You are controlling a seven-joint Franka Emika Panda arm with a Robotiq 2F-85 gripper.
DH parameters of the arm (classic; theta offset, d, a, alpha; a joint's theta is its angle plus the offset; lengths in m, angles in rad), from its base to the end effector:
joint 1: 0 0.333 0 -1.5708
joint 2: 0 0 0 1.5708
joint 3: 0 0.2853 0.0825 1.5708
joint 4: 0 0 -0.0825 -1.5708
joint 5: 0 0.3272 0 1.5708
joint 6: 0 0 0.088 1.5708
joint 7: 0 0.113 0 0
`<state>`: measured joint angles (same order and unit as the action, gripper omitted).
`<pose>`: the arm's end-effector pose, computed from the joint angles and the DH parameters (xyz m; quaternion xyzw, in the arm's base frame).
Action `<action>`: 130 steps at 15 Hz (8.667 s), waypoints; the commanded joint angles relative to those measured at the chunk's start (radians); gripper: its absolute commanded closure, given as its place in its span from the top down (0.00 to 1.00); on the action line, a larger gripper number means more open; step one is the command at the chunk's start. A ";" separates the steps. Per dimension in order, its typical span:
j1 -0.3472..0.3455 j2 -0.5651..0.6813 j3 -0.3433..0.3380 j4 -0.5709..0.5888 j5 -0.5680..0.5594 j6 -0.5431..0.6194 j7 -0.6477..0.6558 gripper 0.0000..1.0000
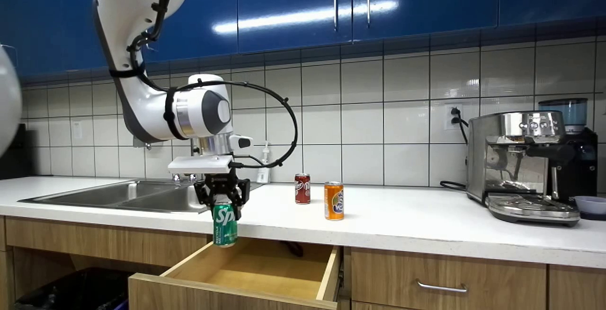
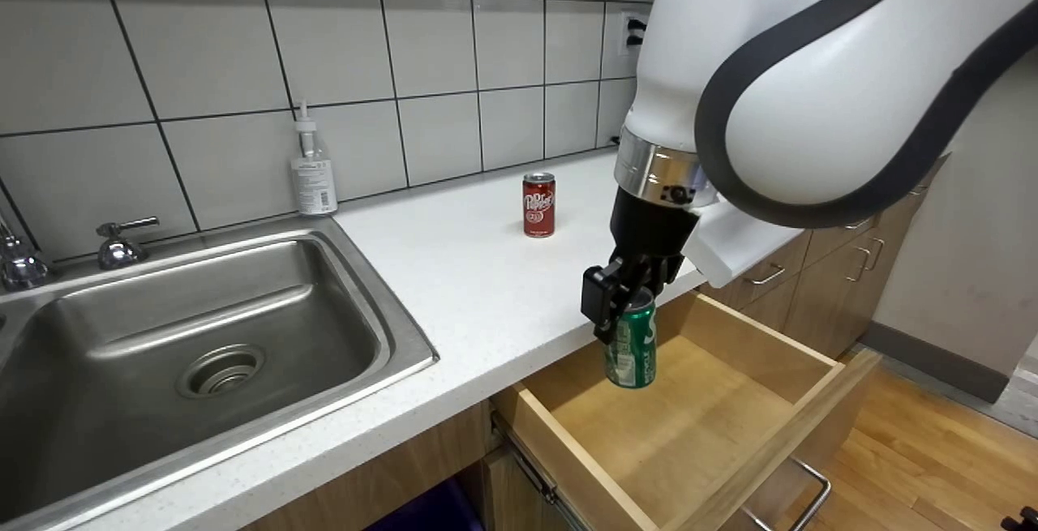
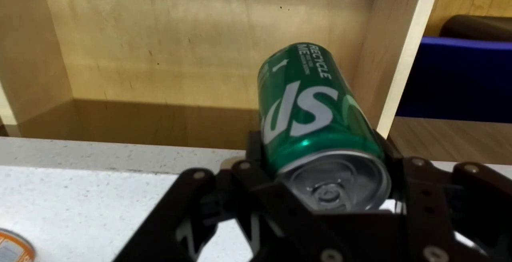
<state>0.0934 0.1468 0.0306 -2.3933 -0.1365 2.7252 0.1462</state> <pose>0.4792 0.0646 0.2851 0.9941 0.0482 0.0957 0.0183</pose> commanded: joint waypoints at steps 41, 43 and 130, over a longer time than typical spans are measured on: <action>0.143 0.263 -0.131 0.004 -0.016 0.286 0.009 0.38; 0.149 0.268 -0.133 0.003 -0.012 0.287 0.008 0.38; -0.115 0.080 -0.091 0.251 0.238 0.129 -0.350 1.00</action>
<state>0.0091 0.1654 -0.0779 -2.2448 0.0569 2.9122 -0.1419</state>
